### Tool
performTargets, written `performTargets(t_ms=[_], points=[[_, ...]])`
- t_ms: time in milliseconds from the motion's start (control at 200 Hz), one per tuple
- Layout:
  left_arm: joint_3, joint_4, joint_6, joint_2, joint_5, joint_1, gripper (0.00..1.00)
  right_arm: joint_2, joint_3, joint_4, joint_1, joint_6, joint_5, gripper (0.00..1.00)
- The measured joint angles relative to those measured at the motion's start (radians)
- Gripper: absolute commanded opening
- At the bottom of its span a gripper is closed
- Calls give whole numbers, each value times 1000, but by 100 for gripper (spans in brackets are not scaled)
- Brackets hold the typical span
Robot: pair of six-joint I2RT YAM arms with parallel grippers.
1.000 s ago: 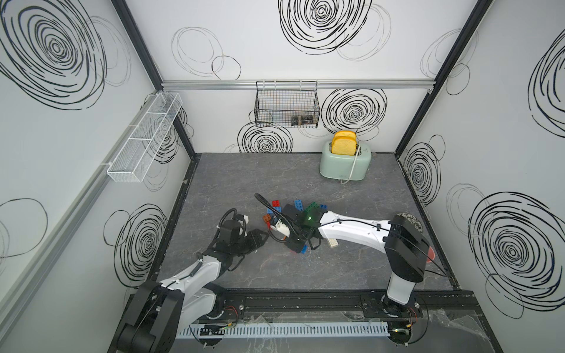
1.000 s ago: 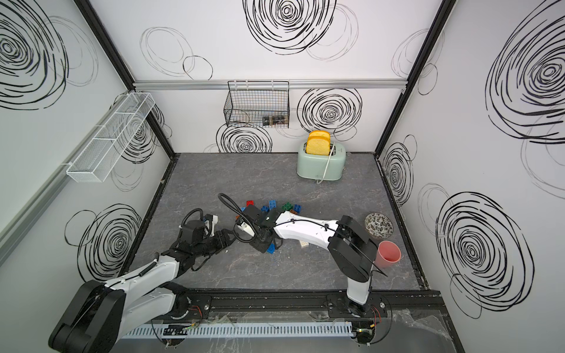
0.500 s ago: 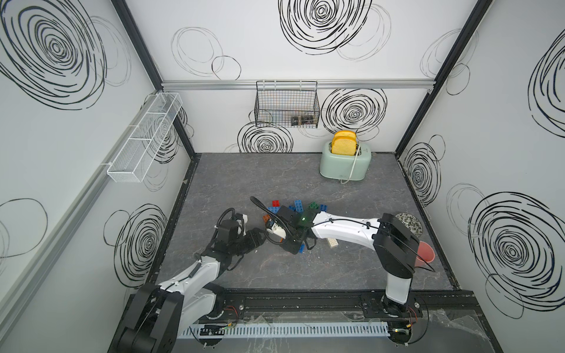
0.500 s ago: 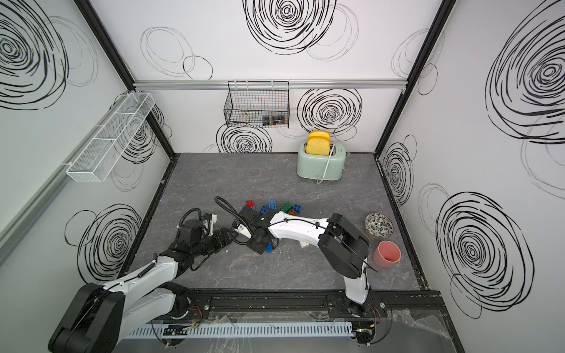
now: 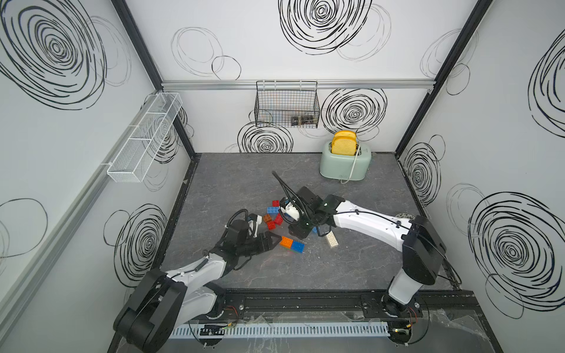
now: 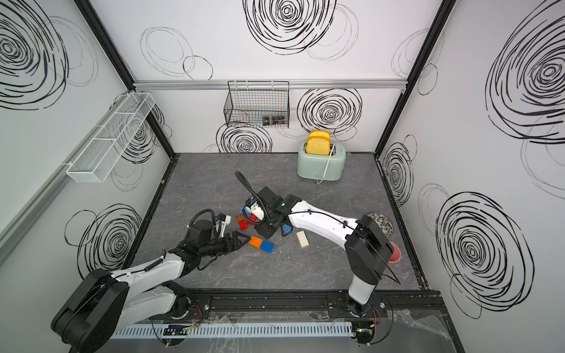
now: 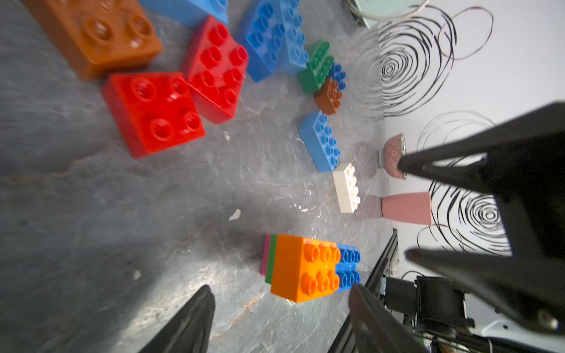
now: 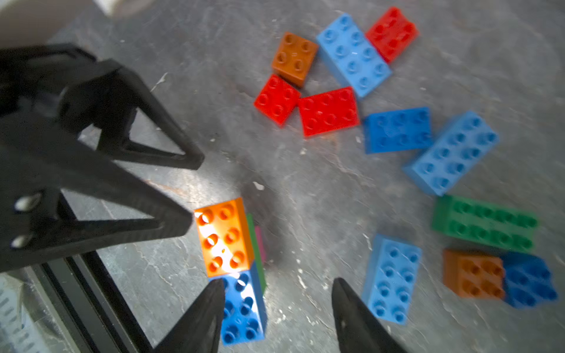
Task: Assemble a heart with lego
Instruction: Assemble the lego brick with the lego brick, then pick up the lego brick from the center of the board.
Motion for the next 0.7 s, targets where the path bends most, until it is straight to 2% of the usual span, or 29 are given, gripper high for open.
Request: performTargets(t_ms=[290, 700], points=[[27, 47, -3, 76, -9, -86, 73, -20, -124, 25, -153, 50, 29, 59], [28, 50, 5, 111, -24, -96, 66, 123, -121, 78, -172, 31, 74, 60]])
